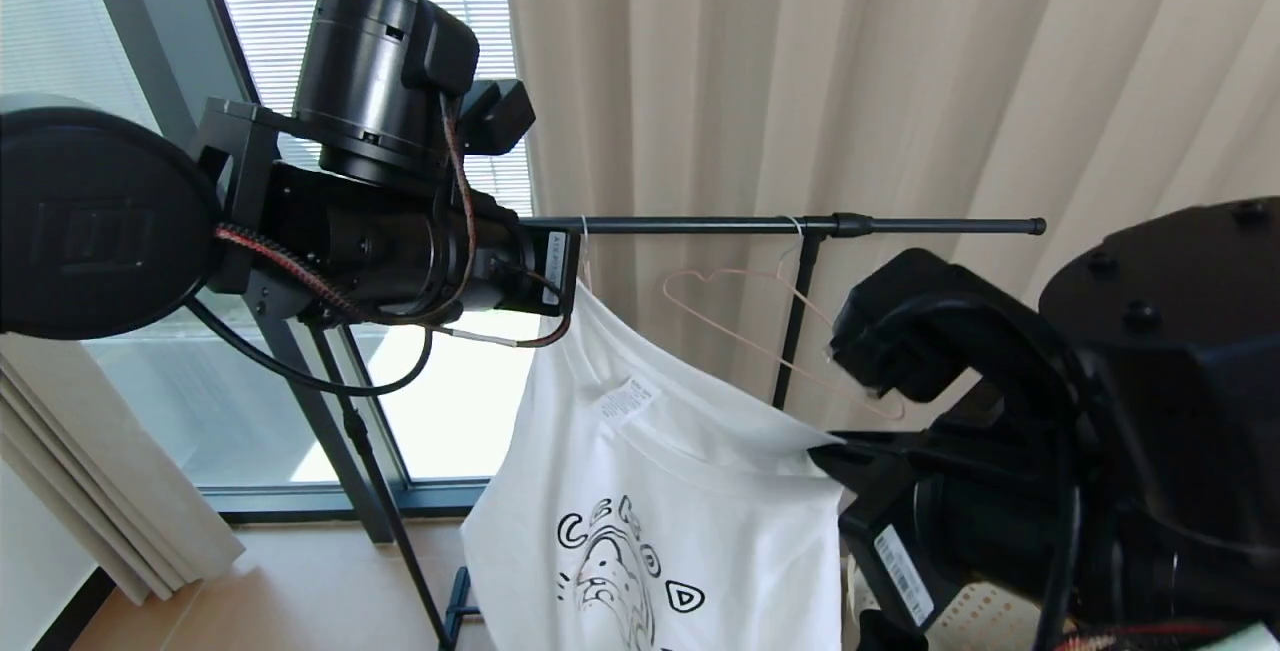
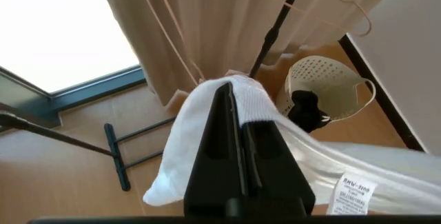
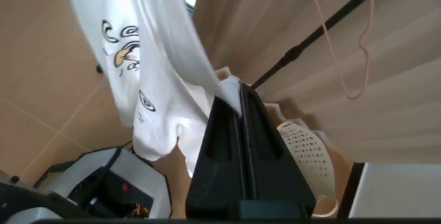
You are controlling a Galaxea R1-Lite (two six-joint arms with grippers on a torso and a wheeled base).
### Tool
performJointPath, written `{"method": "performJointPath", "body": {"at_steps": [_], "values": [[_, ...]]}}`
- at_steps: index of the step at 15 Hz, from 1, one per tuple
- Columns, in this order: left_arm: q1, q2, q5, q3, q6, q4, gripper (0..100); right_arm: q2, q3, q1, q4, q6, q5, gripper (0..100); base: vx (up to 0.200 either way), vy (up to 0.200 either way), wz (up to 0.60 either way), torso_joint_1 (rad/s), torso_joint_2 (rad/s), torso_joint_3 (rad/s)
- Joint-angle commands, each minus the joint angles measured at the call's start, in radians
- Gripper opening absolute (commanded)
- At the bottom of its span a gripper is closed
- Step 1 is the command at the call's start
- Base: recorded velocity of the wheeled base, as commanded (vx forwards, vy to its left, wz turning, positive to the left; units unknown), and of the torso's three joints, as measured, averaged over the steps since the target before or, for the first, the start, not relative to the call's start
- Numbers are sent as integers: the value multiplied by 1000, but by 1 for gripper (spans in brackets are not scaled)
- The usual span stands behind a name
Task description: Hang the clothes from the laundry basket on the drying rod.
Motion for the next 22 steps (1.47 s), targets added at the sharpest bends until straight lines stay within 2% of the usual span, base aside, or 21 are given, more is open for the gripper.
{"method": "performJointPath", "body": {"at_steps": [1, 4, 6, 7, 8, 9, 13, 17, 18, 19, 22], "values": [[-38, 70, 0, -78, 10, -4, 0, 53, 9, 123, -8, 40, 3, 0, 0, 0, 0, 0, 0, 0], [-80, 113, -2, -120, 17, -12, 0, 191, -80, 196, -49, 207, 3, 0, 0, 0, 0, 0, 0, 0], [-101, 125, -2, -159, 17, -13, 0, 251, -157, 196, -72, 304, 3, 0, 0, 0, 0, 0, 0, 0], [-101, 127, -2, -160, 17, -13, 0, 253, -160, 196, -72, 307, 3, 0, 0, 0, 0, 0, 0, 0], [-120, 131, -2, -170, 17, -15, 0, 271, -200, 196, -77, 370, 1, 0, 0, 0, 0, 0, 0, 0], [-121, 131, -2, -168, 17, -15, 0, 269, -207, 196, -77, 375, 1, 0, 0, 0, 0, 0, 0, 0], [-107, 121, 4, -145, 10, -12, 0, 199, -189, 129, -62, 347, -2, 0, 0, 0, 0, 0, 0, 0], [-60, 41, 30, -30, 13, -9, 0, 101, -74, 31, -65, 181, -5, 0, 0, 0, 0, 0, 0, 0], [-51, 2, 46, 13, 15, -6, 0, 75, -34, -21, -71, 112, -7, 0, 0, 0, 0, 0, 0, 0], [-43, -19, 49, 39, 20, -2, 0, 72, -26, -64, -72, 83, -7, 0, 0, 0, 0, 0, 0, 0], [-32, -114, 55, 191, 43, -2, 0, 125, -46, -207, -114, 71, -7, 0, 0, 0, 0, 0, 0, 0]]}}
